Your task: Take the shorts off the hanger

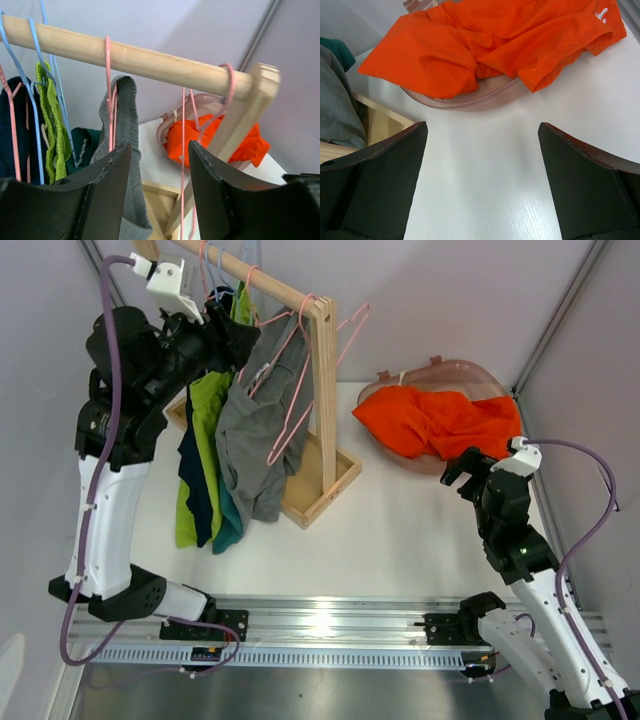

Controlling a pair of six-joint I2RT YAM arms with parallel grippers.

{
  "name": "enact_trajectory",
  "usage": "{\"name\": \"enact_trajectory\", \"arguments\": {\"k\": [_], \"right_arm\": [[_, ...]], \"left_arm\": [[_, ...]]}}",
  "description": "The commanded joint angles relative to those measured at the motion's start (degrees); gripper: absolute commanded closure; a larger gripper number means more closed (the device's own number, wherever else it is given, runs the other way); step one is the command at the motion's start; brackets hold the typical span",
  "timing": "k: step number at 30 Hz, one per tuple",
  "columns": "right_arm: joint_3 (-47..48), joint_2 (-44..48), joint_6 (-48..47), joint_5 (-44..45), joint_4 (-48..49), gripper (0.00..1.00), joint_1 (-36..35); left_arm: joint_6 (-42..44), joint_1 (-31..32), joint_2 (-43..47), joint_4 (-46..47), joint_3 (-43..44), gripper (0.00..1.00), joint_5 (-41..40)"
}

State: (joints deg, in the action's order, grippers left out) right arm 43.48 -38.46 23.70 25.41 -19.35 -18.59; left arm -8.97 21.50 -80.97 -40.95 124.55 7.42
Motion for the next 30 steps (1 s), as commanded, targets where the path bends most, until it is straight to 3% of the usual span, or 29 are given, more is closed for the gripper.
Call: {"name": "enact_trajectory", "arguments": {"k": [1,21,24,25,28,30], "right_arm": [[0.46,2.24,1.26,-0.01,-1.39,0.01,-0.57],[-0.50,4.80,1.52,-0.97,-2.00,0.01,-1.36],[-0.94,4.80,1.78,-1.06,-1.91,0.01,-1.36],[-1.29,4.80,1.87,-1.06,-1.92,0.01,-1.27],[-1.91,4.97,2.49,-1.32,-1.83,0.01,-1.45],[-2.09,5.06,2.84,-1.41,-1.74,0.01,-1.54]], "left_arm": [[2.12,-0.84,-4.72,-0.54,1.39,0.46,-2.67],[2.82,-3.04,-13.08,-0.62,0.69,0.58,-6.81],[1.94,-3.04,-10.88,-0.71,0.87,0.49,-2.16],[1.77,-3.04,-9.92,-0.45,0.69,0.41,-1.36],[2.20,-3.04,-5.44,1.22,-2.29,0.27,-2.84],[2.64,-3.04,-3.33,2.10,-3.96,0.24,-4.51]]}}
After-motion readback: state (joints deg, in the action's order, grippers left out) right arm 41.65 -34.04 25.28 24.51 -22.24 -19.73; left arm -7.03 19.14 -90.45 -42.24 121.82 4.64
